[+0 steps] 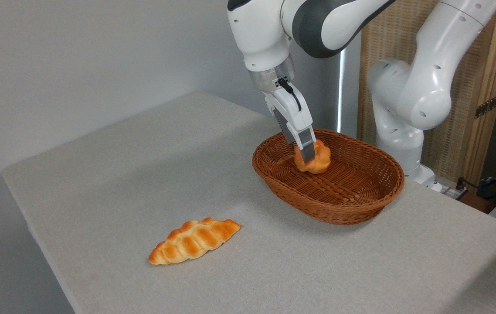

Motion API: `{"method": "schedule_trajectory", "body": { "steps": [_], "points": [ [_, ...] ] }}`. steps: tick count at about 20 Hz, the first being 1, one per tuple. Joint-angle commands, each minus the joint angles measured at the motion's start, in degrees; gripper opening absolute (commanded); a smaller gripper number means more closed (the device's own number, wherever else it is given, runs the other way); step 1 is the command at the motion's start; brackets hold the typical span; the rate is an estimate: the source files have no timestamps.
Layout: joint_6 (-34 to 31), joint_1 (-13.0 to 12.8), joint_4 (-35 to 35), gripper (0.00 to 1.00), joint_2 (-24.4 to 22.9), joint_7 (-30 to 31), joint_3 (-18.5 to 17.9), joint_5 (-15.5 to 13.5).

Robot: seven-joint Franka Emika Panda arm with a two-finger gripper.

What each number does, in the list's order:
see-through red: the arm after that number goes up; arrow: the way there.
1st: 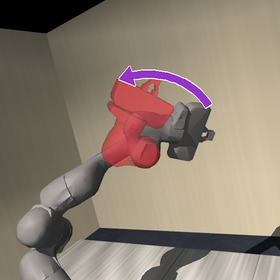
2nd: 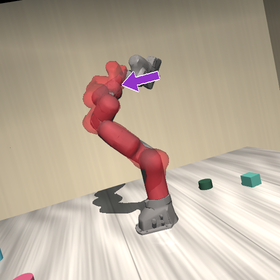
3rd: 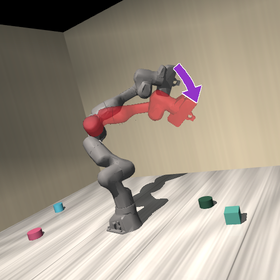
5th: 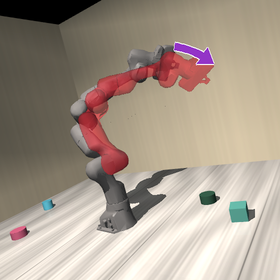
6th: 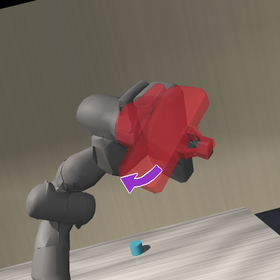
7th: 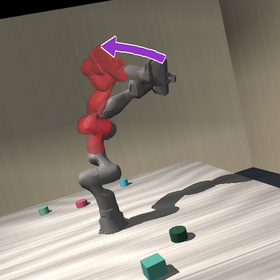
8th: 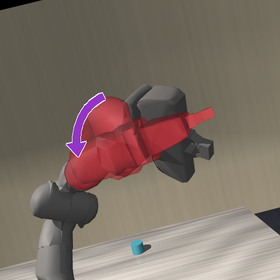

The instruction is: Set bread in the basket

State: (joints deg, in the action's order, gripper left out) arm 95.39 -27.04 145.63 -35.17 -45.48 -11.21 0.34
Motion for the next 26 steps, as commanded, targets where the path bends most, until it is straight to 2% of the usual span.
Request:
{"method": "schedule_trajectory", "body": {
  "steps": [1, 3, 6, 11, 14, 16, 18, 20, 22, 23, 24, 26],
  "points": [
    [0.1, -1.1, -0.4, 1.0, -0.1, -0.5, -1.2, 1.0],
    [0.1, -1.1, -1.8, 1.0, -0.1, -0.4, -1.3, 1.0],
    [0.3, -0.6, -7.5, 1.0, 1.1, 0.2, -1.4, 1.0],
    [0.4, 0.1, -23.4, 1.0, 10.1, 5.3, -2.1, 0.7],
    [0.1, 0.8, -33.4, 1.0, 17.2, 8.4, -3.0, 0.3],
    [0.1, 2.9, -38.8, 1.0, 21.3, 9.6, -2.9, -0.4],
    [0.1, 6.5, -42.4, 1.0, 23.7, 9.5, -2.1, -2.3],
    [-0.3, 11.5, -44.9, 1.0, 25.8, 9.5, 1.8, -3.9],
    [-1.5, 17.0, -47.2, 1.0, 27.7, 9.6, 8.0, -3.3],
    [-2.3, 18.6, -48.0, 1.0, 28.4, 9.8, 10.1, -3.0],
    [-3.0, 19.0, -48.8, 1.0, 29.0, 9.8, 11.0, -2.8],
    [-5.0, 19.1, -50.8, 1.0, 30.1, 9.9, 11.3, 0.9]
  ]
}}
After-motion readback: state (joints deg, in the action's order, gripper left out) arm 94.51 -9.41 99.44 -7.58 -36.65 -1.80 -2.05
